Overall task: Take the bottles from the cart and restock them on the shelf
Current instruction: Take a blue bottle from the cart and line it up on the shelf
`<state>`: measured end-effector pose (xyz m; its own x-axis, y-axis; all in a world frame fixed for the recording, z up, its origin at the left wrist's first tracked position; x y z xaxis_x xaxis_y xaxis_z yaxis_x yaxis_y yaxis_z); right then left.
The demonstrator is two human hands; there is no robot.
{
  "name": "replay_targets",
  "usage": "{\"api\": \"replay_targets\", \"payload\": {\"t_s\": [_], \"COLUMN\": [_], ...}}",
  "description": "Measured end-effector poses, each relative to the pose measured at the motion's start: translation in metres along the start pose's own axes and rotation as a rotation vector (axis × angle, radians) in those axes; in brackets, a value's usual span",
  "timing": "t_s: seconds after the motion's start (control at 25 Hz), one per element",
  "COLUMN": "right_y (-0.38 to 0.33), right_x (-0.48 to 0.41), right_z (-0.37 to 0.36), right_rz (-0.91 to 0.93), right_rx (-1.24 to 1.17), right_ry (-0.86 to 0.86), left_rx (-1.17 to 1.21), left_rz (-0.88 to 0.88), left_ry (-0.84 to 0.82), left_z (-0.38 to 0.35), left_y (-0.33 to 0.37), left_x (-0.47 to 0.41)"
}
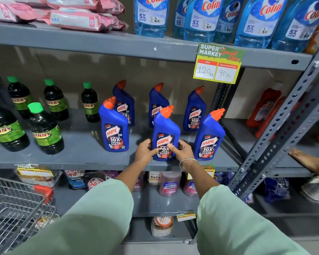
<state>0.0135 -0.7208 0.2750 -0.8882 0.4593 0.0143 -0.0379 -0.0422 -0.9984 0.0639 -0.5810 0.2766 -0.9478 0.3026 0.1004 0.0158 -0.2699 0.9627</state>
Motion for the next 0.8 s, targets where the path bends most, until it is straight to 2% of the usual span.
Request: {"api": "replay_targets", "payload": {"t_s": [0.12,0.24,0.36,0.44,0.56,0.68,0.72,0.8], "right_y": [0.000,-0.001,-0.005,-0.005,-0.001,-0.004,-0.007,-0.016], "right_x": [0.003,0.009,0.029,0.044,0.062,0.059,0.052,0.031], "right_z": [-0.001,-0.004,-0.013,-0.025,-0.067,-0.120,-0.135,-0.160], "right_rz": [0.025,0.031,0.107,0.138,0.139,0.160,0.150,0.100], "right_rx": [0.002,0.057,0.294,0.460,0.576,0.491,0.413,0.254], "right_ry": [0.047,0.167,0.381,0.444,0.374,0.253,0.223,0.176], "left_rx": [-0.030,-0.065,-0.020,-0.058,-0.106,-0.105,-0.080,0.017], "left_rz": [-0.019,-0.052,-0.042,-0.087,-0.118,-0.109,-0.092,-0.039], "left_ry": [0.012,0.060,0.223,0.323,0.448,0.534,0.528,0.388], "left_z": [0.000,0.007,0.032,0.048,0.089,0.136,0.150,0.170], "left_y": [0.000,-0.001,-0.009,-0.015,-0.024,-0.032,-0.037,-0.039], "left_x": [0.002,0.005,0.018,0.026,0.039,0.032,0.024,0.001]}}
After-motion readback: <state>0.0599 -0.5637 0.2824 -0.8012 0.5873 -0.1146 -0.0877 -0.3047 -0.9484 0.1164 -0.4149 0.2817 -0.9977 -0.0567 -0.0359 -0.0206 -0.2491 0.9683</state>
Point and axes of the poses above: each hand's wrist, its own x-axis away from the middle knuckle, its own z-axis out of the back of the hand, y = z × x, the point moved 1 cm from there along -x, towards the middle knuckle, and after that the axes turned 1 degree about -x, right-handed, at the moved point
